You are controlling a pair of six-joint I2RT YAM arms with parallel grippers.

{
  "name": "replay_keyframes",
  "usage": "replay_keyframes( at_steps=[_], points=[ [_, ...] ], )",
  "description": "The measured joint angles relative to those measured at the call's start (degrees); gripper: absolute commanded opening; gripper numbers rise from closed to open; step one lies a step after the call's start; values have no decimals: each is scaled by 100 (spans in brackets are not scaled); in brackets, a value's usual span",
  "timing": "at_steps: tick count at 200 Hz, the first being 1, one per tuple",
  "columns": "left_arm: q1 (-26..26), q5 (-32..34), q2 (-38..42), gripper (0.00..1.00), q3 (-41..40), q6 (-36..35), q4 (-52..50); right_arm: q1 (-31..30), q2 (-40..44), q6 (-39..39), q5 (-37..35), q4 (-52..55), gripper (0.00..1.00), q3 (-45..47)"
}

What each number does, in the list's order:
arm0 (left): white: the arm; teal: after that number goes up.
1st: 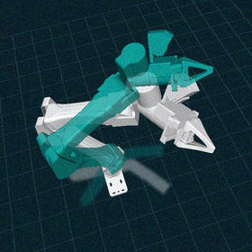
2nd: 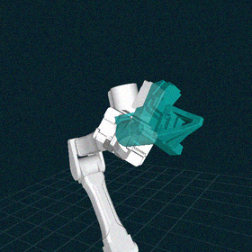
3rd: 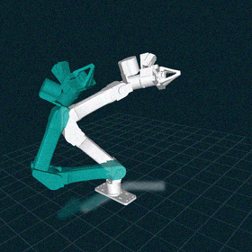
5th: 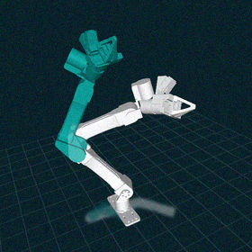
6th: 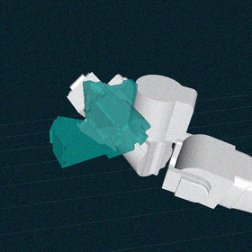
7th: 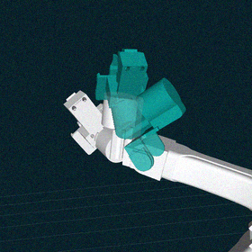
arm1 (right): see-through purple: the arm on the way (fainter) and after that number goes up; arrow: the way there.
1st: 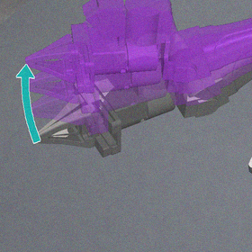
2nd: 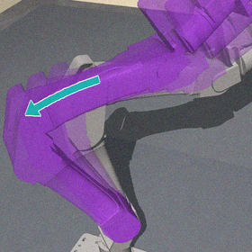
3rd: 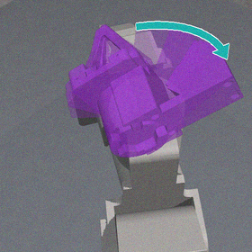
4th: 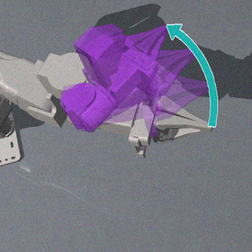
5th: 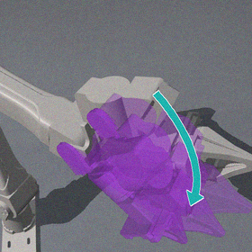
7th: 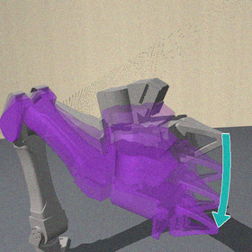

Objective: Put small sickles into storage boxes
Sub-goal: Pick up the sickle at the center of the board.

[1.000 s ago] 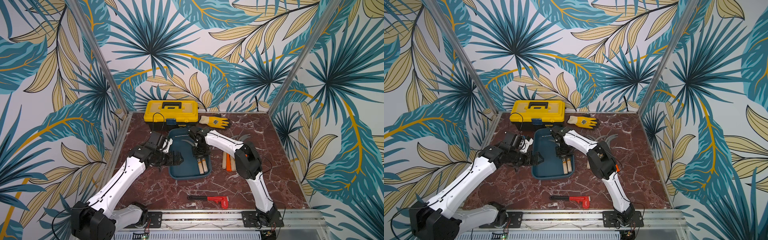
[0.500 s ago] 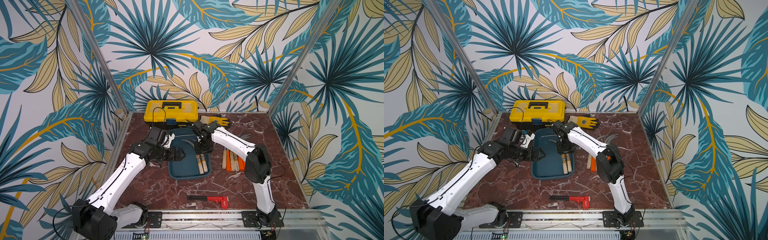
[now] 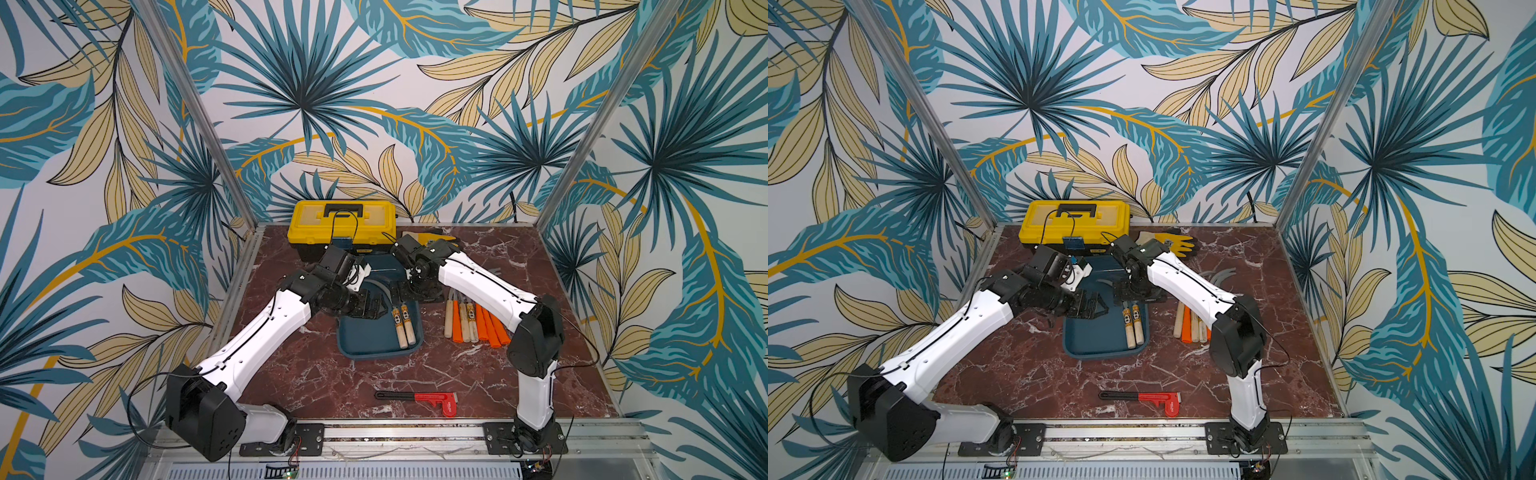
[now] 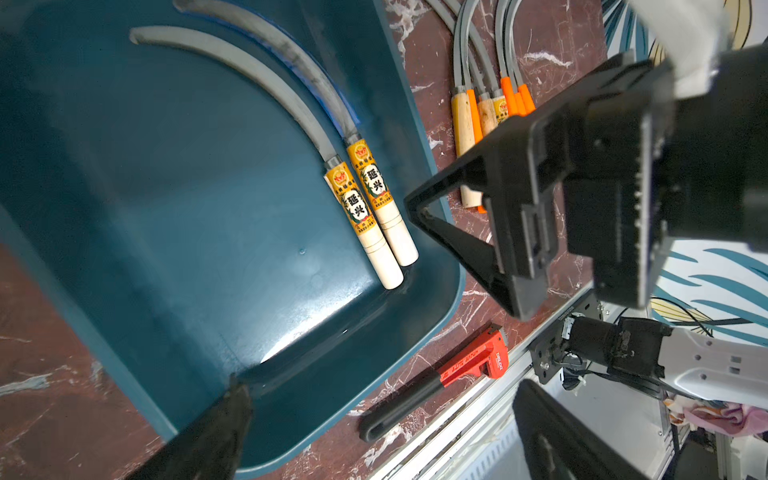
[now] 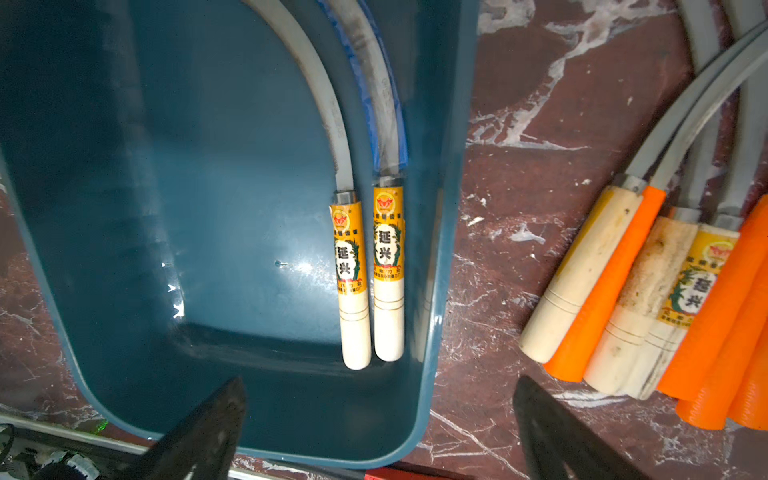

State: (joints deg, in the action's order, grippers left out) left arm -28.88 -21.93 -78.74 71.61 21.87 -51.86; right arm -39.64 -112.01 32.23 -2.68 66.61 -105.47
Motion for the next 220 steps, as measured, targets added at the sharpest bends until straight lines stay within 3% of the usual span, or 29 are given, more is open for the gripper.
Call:
replay_keyframes(
  at_steps=[128,171,220],
  points=[
    [-531,2,-1169,100,752,-136,28,802,907,236,-116,-262,99,1834],
    [-636,-17,-1567,99,861,-190,107,1093,942,249,35,-531,85,2225],
    [-713,-42,-1845,99,905,-199,258,1255,798,179,181,-798,55,2271]
  ],
)
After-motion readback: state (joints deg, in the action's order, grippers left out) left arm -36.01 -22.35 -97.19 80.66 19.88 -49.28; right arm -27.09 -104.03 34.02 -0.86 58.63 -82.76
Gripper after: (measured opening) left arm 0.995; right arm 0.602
